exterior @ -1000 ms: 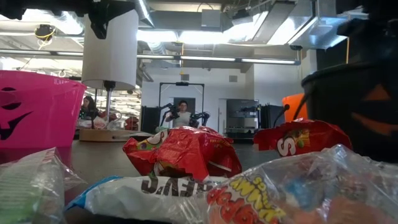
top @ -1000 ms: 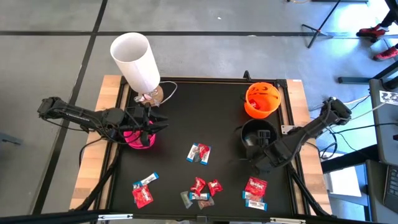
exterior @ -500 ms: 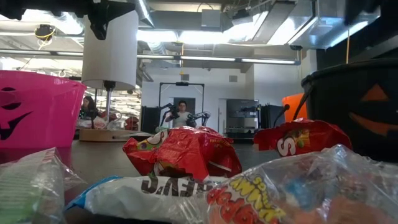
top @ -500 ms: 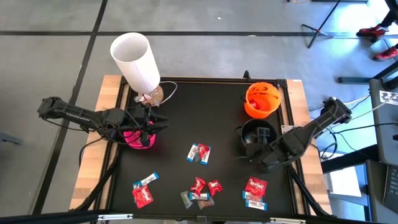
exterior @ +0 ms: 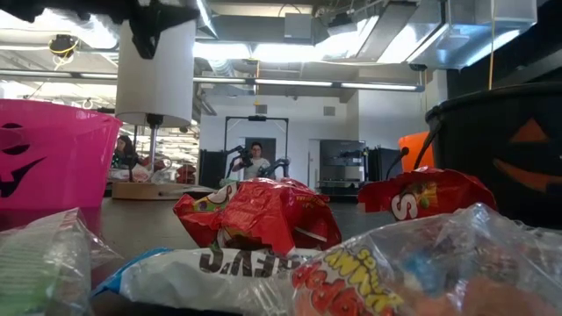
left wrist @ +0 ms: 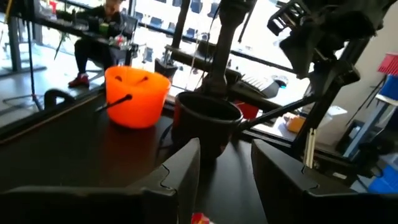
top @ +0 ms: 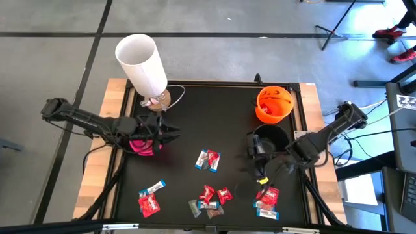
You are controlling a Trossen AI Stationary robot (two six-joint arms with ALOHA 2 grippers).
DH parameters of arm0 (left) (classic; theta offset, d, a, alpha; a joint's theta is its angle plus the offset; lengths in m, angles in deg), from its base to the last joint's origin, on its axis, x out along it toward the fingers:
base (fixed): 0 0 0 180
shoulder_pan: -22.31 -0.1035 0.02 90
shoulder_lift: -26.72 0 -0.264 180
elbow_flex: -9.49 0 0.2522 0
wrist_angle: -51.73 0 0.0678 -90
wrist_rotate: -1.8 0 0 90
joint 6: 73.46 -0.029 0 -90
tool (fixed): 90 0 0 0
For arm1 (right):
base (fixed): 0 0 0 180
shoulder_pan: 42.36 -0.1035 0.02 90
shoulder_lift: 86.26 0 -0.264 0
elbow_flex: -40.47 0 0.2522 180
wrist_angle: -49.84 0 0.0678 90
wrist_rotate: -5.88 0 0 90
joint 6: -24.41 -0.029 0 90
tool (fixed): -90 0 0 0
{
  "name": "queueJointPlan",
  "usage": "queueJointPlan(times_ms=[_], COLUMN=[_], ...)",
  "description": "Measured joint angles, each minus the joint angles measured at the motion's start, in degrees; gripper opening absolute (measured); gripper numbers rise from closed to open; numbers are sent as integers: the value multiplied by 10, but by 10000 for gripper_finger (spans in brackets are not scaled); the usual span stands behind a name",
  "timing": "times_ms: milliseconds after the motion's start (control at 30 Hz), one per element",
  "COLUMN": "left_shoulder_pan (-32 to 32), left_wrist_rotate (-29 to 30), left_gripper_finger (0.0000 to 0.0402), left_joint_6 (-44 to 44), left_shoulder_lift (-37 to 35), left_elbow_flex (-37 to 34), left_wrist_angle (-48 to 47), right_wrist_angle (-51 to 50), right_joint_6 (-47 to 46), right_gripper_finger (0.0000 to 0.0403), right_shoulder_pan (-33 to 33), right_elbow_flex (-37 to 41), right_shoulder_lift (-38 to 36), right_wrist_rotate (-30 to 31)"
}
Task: Sort candy
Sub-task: Put the red candy into the orange bucket
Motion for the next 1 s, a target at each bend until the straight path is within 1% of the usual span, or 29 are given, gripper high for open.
queueJointPlan(times_ms=[67, 233, 300, 467, 700, 933, 1000], left_shoulder_pan=[13, 47, 60, 90, 114, 120, 125], left_wrist_rotate=[14, 56, 60, 61, 73, 75, 66], left_gripper_finger=[131, 124, 124, 124, 124, 124, 124], left_joint_6=[-6, -11, -12, -16, -16, 25, 27], left_shoulder_lift=[9, 41, 55, 76, 92, 92, 92], left_elbow_flex=[16, 75, 96, 139, 159, 161, 161], left_wrist_angle=[-12, -92, -113, -152, -197, -248, -265], right_wrist_angle=[14, 19, 22, 67, 154, 212, 235], right_joint_6=[15, 17, 17, 21, 28, 9, -1], right_gripper_finger=[188, 188, 188, 188, 188, 188, 188], right_shoulder_pan=[10, 47, 63, 103, 142, 169, 176], right_elbow_flex=[0, 1, 2, 43, 119, 174, 191], right_shoulder_lift=[0, 0, 0, 1, 1, 1, 0], right_wrist_rotate=[-8, -68, -95, -148, -182, -183, -183])
